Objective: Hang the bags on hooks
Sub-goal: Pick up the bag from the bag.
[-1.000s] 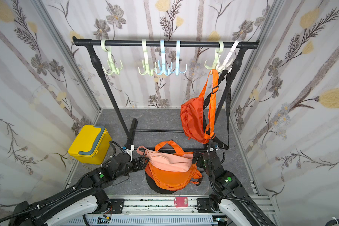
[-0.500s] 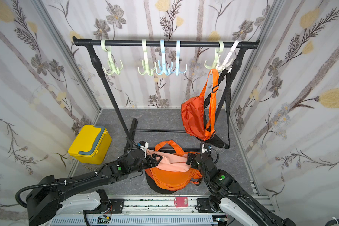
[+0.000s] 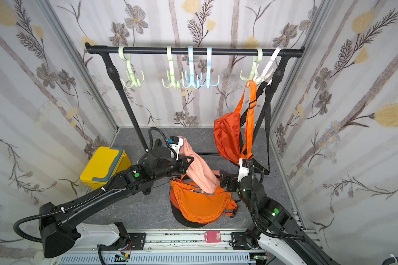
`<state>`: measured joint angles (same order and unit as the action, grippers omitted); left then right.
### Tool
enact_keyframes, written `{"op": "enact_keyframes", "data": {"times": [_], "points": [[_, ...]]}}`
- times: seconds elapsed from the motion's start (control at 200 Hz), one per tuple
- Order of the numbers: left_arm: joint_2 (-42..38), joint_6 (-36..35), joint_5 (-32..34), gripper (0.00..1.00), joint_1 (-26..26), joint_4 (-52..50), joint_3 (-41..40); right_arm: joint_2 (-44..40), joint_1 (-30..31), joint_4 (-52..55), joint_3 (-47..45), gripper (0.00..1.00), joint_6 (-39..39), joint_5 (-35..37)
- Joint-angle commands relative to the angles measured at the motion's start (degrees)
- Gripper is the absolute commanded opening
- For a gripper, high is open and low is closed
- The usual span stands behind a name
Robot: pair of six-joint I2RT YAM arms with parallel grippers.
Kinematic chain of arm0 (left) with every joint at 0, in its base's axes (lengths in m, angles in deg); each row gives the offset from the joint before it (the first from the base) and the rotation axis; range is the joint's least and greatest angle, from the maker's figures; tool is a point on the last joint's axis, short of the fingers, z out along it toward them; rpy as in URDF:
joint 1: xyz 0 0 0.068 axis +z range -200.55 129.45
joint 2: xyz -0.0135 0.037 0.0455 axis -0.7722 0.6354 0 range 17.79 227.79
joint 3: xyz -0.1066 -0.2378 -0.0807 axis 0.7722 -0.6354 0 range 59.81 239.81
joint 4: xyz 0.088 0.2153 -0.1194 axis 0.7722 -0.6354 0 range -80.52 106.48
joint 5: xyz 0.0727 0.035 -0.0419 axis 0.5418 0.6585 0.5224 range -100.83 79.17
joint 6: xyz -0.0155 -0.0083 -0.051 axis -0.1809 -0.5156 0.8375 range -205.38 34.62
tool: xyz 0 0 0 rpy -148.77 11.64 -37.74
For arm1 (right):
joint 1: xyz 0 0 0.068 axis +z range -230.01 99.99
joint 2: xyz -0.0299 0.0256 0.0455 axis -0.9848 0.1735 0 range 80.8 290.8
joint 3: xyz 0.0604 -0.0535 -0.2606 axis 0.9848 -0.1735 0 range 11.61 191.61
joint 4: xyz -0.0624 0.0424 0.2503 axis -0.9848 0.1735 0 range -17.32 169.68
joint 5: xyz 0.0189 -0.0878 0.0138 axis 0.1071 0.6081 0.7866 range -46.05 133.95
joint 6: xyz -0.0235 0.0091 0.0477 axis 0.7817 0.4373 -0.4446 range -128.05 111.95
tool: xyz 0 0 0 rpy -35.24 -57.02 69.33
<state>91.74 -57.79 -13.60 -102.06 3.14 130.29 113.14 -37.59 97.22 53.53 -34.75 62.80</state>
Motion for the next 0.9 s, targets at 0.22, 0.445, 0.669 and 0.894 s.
{"op": "enact_keyframes", "data": {"times": [0.22, 0.445, 0.669, 0.894], "points": [[1.32, -22.22, -27.14, 0.00, 1.27, -29.25, 26.15, 0.95, 0.21, -5.01, 11.34, 0.99, 15.09, -22.74], [5.04, -25.41, -3.90, 0.00, 1.23, -50.16, 27.51, 1.88, 0.21, -5.81, 15.25, 1.00, 19.03, -14.45], [2.80, -26.29, -1.81, 0.00, 0.88, -50.72, 26.06, 8.46, 0.21, -7.25, 10.69, 0.99, 19.56, -11.62], [2.26, -27.08, -0.63, 0.00, 0.22, -50.57, 26.12, 18.20, 0.22, -12.94, 6.31, 0.99, 21.28, -10.53]]}}
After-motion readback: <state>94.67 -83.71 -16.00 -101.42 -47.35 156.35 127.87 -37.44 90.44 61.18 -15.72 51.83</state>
